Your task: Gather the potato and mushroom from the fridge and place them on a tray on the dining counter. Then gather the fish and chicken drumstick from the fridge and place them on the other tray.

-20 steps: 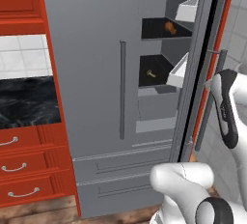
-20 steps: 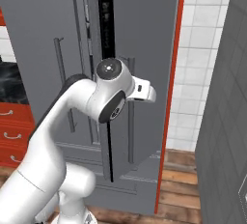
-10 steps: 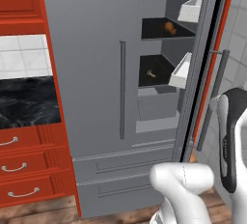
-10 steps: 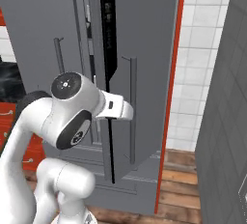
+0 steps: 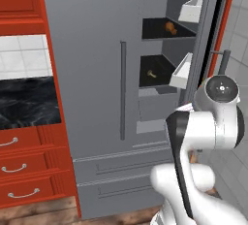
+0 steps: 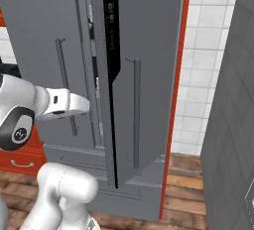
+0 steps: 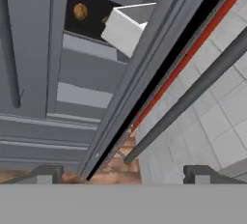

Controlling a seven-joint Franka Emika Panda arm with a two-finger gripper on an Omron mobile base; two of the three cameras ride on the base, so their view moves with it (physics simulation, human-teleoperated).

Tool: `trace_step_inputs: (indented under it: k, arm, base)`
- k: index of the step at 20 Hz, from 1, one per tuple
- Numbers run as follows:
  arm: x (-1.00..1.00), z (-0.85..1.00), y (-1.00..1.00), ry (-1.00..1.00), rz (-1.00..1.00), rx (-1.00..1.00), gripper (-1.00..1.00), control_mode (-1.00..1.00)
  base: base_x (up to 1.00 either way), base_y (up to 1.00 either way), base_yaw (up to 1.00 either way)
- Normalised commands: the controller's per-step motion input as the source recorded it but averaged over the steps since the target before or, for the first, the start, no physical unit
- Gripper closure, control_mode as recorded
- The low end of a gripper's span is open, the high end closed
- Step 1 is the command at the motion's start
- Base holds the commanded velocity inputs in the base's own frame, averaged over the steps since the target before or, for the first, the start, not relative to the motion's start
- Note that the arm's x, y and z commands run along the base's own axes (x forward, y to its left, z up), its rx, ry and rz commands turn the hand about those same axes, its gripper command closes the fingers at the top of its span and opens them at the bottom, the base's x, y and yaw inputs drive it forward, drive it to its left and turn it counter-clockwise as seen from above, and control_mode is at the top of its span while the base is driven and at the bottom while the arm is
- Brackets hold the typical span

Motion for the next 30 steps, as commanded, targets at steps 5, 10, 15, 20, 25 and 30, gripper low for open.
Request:
trace_step_inputs:
  k: [5, 10, 15, 20, 25, 30]
  arm:
    - [0.45, 0.37, 0.9, -0.02, -0.04, -0.24, -1.0, -1.0]
    - [0.65, 0.48, 0.47, 0.0, -0.05, -0.19, -1.0, -1.0]
    - [0.81, 0.11, -0.03, 0.02, -0.03, -0.07, -1.0, -1.0]
    - [0.83, 0.11, -0.15, 0.07, 0.0, -0.06, -1.0, -1.0]
    - [0.71, 0.05, -0.25, 0.1, -0.04, -0.1, -1.0, -1.0]
    - [0.44, 0.0, -0.4, 0.12, -0.1, -0.08, -1.0, -1.0]
  base:
    - [0.0, 0.0, 0.0]
    - [0.0, 0.0, 0.0]
    - [0.0, 0.0, 0.0]
    - [0.0, 0.0, 0.0]
    - [0.0, 0.0, 0.0]
    - [0.0, 0.0, 0.0]
